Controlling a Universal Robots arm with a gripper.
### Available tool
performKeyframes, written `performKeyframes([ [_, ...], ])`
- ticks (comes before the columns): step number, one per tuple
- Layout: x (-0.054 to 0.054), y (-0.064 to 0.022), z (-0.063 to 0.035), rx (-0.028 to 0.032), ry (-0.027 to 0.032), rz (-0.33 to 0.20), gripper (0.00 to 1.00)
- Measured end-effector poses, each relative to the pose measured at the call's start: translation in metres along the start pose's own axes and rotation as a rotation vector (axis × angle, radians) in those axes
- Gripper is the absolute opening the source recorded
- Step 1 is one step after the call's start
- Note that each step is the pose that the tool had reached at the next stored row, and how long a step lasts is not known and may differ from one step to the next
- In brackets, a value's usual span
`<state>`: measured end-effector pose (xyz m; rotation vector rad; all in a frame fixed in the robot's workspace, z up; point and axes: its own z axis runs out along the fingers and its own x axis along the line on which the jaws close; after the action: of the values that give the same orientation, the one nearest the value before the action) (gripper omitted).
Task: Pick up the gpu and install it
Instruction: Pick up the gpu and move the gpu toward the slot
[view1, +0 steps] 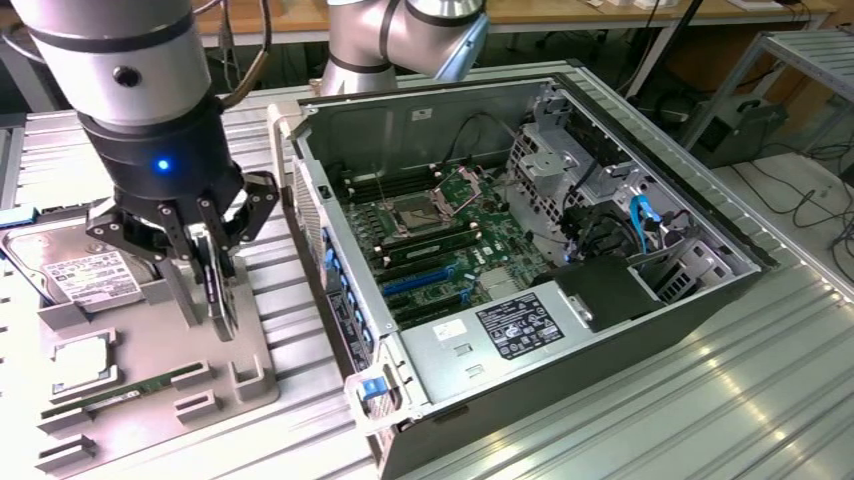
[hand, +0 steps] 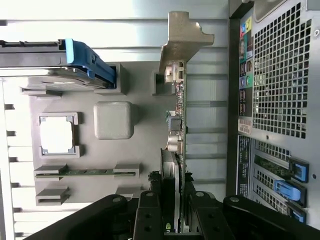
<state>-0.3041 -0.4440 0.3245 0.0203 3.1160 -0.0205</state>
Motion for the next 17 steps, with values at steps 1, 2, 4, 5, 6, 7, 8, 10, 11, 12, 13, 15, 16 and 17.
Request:
performKeyframes([
  [1, 0.000, 0.0000, -0.0043, -0.0001, -0.0002, 0.000, 0.27],
  [2, 0.000, -0.0001, -0.0078, 0.0000, -0.0001, 0.000, 0.27],
  [4, 0.000, -0.0002, -0.0142, 0.0000, 0.0000, 0.000, 0.27],
  [5, 0.000, -0.0002, -0.0175, 0.0000, -0.0001, 0.000, 0.27],
  [6, -0.001, -0.0003, -0.0206, -0.0001, -0.0001, 0.000, 0.27],
  [7, -0.001, -0.0003, -0.0237, -0.0001, -0.0001, 0.000, 0.27],
  [8, -0.001, -0.0003, -0.0264, -0.0001, -0.0001, 0.000, 0.27],
  [10, -0.001, -0.0005, -0.0381, 0.0000, -0.0001, 0.000, 0.27],
  [11, -0.001, -0.0005, -0.0414, -0.0001, -0.0002, 0.000, 0.27],
  [12, -0.001, -0.0006, -0.0450, 0.0000, -0.0001, 0.000, 0.27],
  [13, -0.001, -0.0007, -0.0499, 0.0000, 0.0000, 0.000, 0.27],
  [15, -0.001, -0.0007, -0.0570, 0.0000, 0.0000, 0.000, 0.27],
  [16, -0.002, -0.0008, -0.0604, 0.0000, 0.0000, 0.000, 0.27],
  [17, -0.002, -0.0008, -0.0637, -0.0001, -0.0001, 0.000, 0.27],
])
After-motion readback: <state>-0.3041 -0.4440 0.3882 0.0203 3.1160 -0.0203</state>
